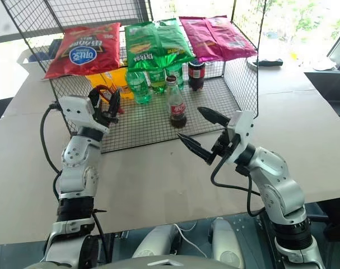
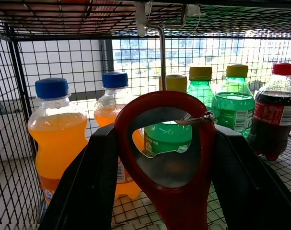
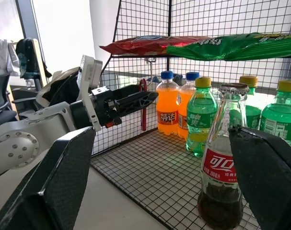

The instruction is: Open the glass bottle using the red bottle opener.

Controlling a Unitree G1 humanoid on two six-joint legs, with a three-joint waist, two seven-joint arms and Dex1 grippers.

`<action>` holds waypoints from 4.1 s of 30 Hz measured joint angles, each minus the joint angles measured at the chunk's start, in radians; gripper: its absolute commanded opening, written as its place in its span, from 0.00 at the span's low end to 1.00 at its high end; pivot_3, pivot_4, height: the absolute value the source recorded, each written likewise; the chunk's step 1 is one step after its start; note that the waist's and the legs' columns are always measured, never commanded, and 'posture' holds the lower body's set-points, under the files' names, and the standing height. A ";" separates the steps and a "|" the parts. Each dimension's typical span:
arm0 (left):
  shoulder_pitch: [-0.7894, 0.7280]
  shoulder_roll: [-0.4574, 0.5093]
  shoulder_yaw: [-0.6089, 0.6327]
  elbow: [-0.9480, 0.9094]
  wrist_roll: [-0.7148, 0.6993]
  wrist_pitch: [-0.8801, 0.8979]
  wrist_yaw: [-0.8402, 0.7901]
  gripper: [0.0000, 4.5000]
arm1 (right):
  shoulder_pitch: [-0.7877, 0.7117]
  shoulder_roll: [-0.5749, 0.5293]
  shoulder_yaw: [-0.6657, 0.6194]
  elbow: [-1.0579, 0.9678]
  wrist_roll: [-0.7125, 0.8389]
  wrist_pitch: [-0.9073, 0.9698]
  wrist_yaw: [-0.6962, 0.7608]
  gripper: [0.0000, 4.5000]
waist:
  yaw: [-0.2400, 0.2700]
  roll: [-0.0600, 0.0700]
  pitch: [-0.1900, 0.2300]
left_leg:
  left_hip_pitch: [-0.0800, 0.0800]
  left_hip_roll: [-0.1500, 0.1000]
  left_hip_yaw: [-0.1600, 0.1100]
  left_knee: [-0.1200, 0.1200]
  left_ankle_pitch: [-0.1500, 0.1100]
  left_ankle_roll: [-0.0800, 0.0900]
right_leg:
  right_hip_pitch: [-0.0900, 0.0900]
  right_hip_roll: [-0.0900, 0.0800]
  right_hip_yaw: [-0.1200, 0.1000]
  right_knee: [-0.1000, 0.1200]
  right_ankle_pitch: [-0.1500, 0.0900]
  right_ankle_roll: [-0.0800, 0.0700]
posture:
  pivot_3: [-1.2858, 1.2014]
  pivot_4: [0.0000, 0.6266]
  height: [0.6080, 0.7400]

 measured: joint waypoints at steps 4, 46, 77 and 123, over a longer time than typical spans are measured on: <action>0.018 0.023 -0.025 -0.026 0.111 -0.020 0.048 0.47 | 0.001 0.000 0.003 0.000 0.000 0.000 0.000 1.00 | 0.000 0.000 0.000 | -0.001 0.000 0.000 0.000 0.000 0.000 | 0.000 0.000 0.000 0.000 0.000 0.000 | 0.52 0.24 0.96; 0.131 -0.066 -0.095 -0.423 0.087 0.194 0.044 0.47 | 0.006 -0.013 0.016 0.033 -0.037 -0.002 0.016 1.00 | 0.000 0.000 0.000 | -0.001 0.000 0.000 0.002 0.000 0.000 | -0.001 -0.001 0.000 0.002 0.000 0.000 | 0.52 0.24 0.96; 0.147 -0.360 -0.137 -0.501 -0.520 0.536 0.113 0.47 | -0.220 0.137 0.153 0.045 -0.155 0.483 -0.259 1.00 | 0.000 -0.002 -0.002 | -0.001 0.000 0.002 0.010 0.001 -0.002 | -0.002 0.004 0.002 0.012 0.000 -0.001 | 0.52 0.24 0.96; 0.172 -0.115 -0.218 -0.575 -0.510 0.534 -0.061 0.99 | -0.094 -0.055 -0.006 0.074 -0.197 0.479 -0.293 0.00 | 0.001 -0.002 -0.002 | -0.001 0.000 0.003 0.009 0.001 -0.002 | -0.002 0.005 0.003 0.011 0.000 -0.001 | 0.52 0.24 0.96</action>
